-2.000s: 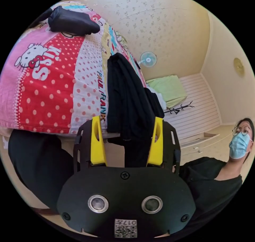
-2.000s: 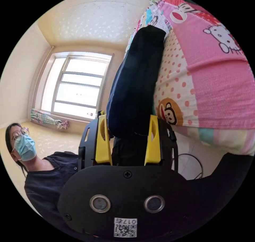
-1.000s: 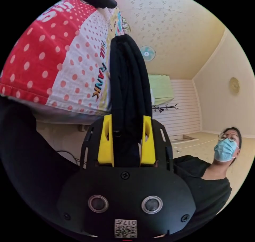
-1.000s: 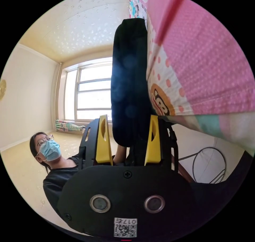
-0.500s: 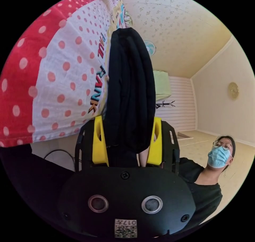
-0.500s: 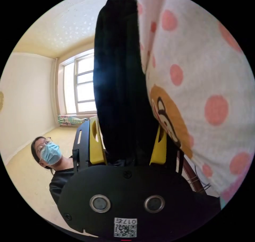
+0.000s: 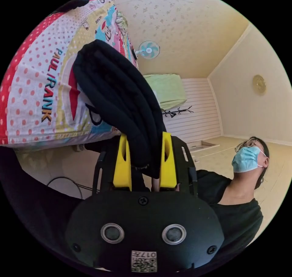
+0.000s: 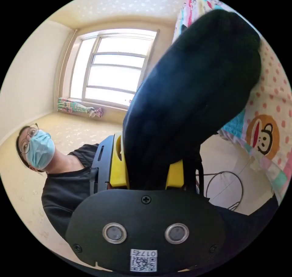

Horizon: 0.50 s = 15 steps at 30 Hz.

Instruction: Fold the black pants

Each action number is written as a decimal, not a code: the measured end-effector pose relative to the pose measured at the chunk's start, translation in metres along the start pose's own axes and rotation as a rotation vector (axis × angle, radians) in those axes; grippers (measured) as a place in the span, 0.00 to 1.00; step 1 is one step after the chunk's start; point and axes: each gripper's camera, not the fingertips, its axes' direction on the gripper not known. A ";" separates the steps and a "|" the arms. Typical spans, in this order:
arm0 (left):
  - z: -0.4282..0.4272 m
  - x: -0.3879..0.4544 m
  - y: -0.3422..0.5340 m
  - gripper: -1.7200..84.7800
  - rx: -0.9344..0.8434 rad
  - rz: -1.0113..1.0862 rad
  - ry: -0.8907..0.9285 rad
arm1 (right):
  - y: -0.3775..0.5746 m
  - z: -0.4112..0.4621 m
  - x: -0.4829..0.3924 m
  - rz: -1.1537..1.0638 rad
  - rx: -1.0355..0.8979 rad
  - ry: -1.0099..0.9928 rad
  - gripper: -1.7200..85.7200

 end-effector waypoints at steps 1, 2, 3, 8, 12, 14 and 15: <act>0.005 0.022 -0.003 0.19 0.002 0.047 -0.006 | 0.002 -0.010 -0.026 -0.045 0.012 0.025 0.22; 0.008 0.032 -0.006 0.19 0.002 0.072 -0.011 | 0.001 -0.022 -0.050 -0.088 0.023 0.053 0.22; 0.016 0.053 -0.014 0.18 0.001 0.121 -0.019 | 0.000 -0.029 -0.062 -0.111 0.025 0.071 0.22; 0.060 0.128 -0.070 0.18 -0.011 0.321 -0.005 | -0.029 -0.117 -0.170 -0.319 -0.007 0.245 0.21; 0.112 0.183 -0.123 0.18 0.037 0.502 0.068 | -0.041 -0.185 -0.245 -0.451 -0.020 0.412 0.22; 0.142 0.186 -0.145 0.18 0.065 0.546 0.109 | -0.044 -0.240 -0.270 -0.463 0.011 0.498 0.23; 0.165 0.174 -0.161 0.18 0.058 0.505 0.150 | -0.044 -0.255 -0.271 -0.431 0.028 0.511 0.23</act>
